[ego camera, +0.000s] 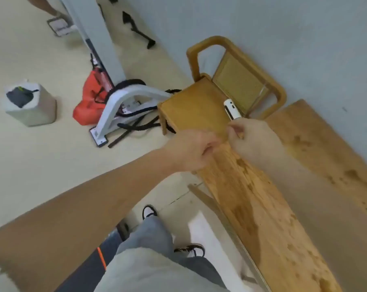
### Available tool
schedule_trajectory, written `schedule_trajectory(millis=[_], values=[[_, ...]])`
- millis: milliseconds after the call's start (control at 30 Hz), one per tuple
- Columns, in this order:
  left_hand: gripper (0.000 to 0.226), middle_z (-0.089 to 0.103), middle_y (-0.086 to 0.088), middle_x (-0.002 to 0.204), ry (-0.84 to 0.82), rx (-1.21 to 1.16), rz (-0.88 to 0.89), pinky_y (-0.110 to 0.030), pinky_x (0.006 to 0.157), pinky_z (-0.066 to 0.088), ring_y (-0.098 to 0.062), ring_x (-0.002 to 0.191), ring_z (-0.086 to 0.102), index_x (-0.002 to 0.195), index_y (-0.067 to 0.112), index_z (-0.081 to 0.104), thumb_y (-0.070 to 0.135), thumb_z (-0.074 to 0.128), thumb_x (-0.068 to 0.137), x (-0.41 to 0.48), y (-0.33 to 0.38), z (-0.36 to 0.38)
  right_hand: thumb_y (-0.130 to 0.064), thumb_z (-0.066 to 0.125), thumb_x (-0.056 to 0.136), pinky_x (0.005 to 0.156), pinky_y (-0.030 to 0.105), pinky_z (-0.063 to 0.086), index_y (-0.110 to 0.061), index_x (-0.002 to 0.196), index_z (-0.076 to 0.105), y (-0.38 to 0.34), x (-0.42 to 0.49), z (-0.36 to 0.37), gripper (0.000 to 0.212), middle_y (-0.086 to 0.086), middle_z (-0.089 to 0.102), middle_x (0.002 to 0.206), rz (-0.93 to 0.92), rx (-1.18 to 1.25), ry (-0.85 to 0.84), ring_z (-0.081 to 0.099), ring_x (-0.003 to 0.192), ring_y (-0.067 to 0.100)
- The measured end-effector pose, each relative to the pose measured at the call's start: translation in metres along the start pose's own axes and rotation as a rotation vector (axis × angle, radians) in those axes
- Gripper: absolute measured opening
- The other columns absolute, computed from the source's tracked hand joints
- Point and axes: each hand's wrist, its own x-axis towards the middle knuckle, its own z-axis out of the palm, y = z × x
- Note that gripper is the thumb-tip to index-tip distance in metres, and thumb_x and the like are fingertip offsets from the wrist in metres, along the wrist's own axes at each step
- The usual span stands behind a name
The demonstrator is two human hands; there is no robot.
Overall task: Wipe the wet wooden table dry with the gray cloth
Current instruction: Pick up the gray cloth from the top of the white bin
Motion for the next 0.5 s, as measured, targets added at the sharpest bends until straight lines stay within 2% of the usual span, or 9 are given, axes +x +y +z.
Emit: schedule_trajectory(millis=[100,167,233,333,433,500], values=[[0.026,0.071,-0.006,0.094,0.075,0.014,-0.169,-0.045,0.070,0.056,-0.026,0.080,0.066,0.104,0.011,0.072,0.018,0.050,0.092,-0.052,-0.046,-0.027,-0.029,0.053,0.101,0.083,0.048,0.057,-0.014,0.108,0.073,-0.064,0.036,0.037,0.026,0.003,0.075,0.101,-0.096,0.061,-0.128,0.067,0.098,0.025],[0.024,0.074,-0.004,0.100,0.140,-0.010,-0.292,-0.038,0.075,0.056,-0.023,0.085,0.068,0.109,0.011,0.074,0.012,0.056,0.093,-0.091,-0.076,-0.047,-0.027,0.053,0.101,0.081,0.051,0.057,-0.009,0.102,0.072,-0.112,0.061,0.063,0.026,0.008,0.073,0.096,-0.157,0.045,-0.229,0.067,0.094,0.029],[0.026,0.074,-0.002,0.106,0.218,-0.027,-0.415,-0.034,0.080,0.054,-0.021,0.091,0.067,0.115,0.013,0.074,0.011,0.059,0.094,-0.127,-0.107,-0.067,-0.027,0.053,0.101,0.078,0.052,0.058,-0.012,0.098,0.072,-0.162,0.086,0.085,0.024,0.007,0.073,0.093,-0.237,0.017,-0.303,0.066,0.091,0.029],[0.028,0.074,0.000,0.111,0.321,-0.024,-0.616,-0.039,0.086,0.054,-0.022,0.096,0.066,0.120,0.017,0.072,0.016,0.057,0.096,-0.178,-0.151,-0.095,-0.032,0.050,0.100,0.078,0.050,0.059,-0.021,0.096,0.071,-0.238,0.122,0.117,0.024,0.000,0.074,0.091,-0.368,-0.044,-0.392,0.067,0.090,0.025],[0.028,0.075,0.002,0.112,0.433,-0.033,-0.771,-0.041,0.086,0.054,-0.023,0.098,0.067,0.118,0.019,0.073,0.018,0.056,0.096,-0.226,-0.181,-0.124,-0.032,0.048,0.101,0.076,0.050,0.060,-0.015,0.103,0.070,-0.317,0.151,0.146,0.028,0.004,0.074,0.097,-0.491,-0.054,-0.463,0.069,0.083,0.025],[0.028,0.075,0.001,0.109,0.488,-0.044,-0.870,-0.043,0.084,0.055,-0.025,0.097,0.066,0.117,0.018,0.073,0.018,0.055,0.095,-0.256,-0.196,-0.140,-0.033,0.047,0.101,0.073,0.045,0.059,-0.018,0.103,0.070,-0.367,0.164,0.165,0.028,0.000,0.073,0.098,-0.584,-0.061,-0.492,0.068,0.085,0.024]])
